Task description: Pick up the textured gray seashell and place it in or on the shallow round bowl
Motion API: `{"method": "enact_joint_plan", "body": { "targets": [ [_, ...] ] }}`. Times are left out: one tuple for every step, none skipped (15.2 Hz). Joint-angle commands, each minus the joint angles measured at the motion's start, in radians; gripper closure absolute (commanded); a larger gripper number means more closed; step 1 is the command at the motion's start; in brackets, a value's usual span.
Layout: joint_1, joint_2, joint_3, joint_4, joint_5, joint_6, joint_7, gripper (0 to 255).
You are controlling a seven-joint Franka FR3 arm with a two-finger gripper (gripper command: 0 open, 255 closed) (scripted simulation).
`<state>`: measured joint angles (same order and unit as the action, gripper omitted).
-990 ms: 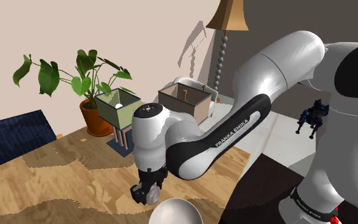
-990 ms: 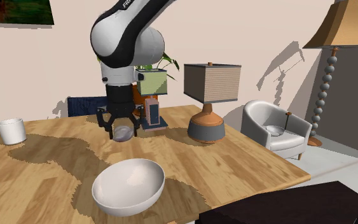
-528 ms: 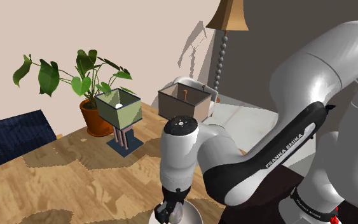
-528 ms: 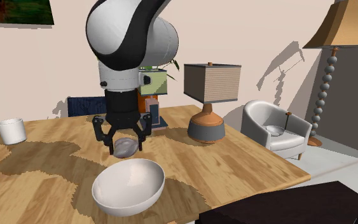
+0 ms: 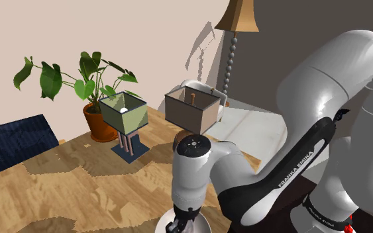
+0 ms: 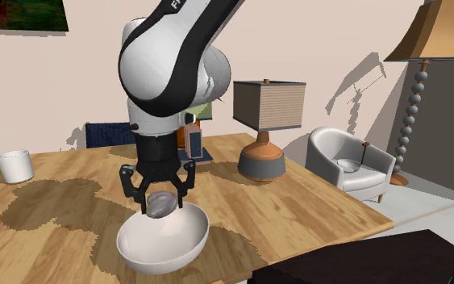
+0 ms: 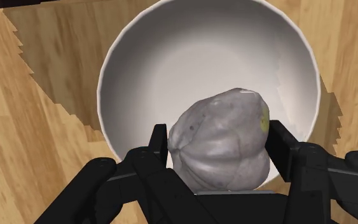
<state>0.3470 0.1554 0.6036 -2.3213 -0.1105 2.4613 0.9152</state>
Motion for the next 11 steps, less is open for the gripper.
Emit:
{"method": "enact_joint_plan", "body": {
  "targets": [
    [0.006, 0.025, -0.007, -0.005, -0.025, 0.026, 0.019, 255],
    [0.010, 0.038, -0.012, -0.006, -0.038, 0.038, 0.027, 255],
    [0.013, 0.051, -0.017, -0.008, -0.051, 0.049, 0.036, 255],
    [0.017, 0.064, -0.023, -0.009, -0.064, 0.061, 0.045, 255],
    [0.022, 0.077, -0.029, -0.010, -0.077, 0.072, 0.054, 255],
    [0.026, 0.088, -0.034, -0.010, -0.088, 0.082, 0.062, 255],
    [0.026, 0.088, -0.034, -0.010, -0.088, 0.082, 0.062, 255],
    [0.026, 0.088, -0.034, -0.010, -0.088, 0.082, 0.062, 255],
    [0.026, 0.088, -0.034, -0.010, -0.088, 0.082, 0.062, 255],
    [0.026, 0.088, -0.034, -0.010, -0.088, 0.082, 0.062, 255],
    [0.026, 0.088, -0.034, -0.010, -0.088, 0.082, 0.062, 255]
  ]
}}
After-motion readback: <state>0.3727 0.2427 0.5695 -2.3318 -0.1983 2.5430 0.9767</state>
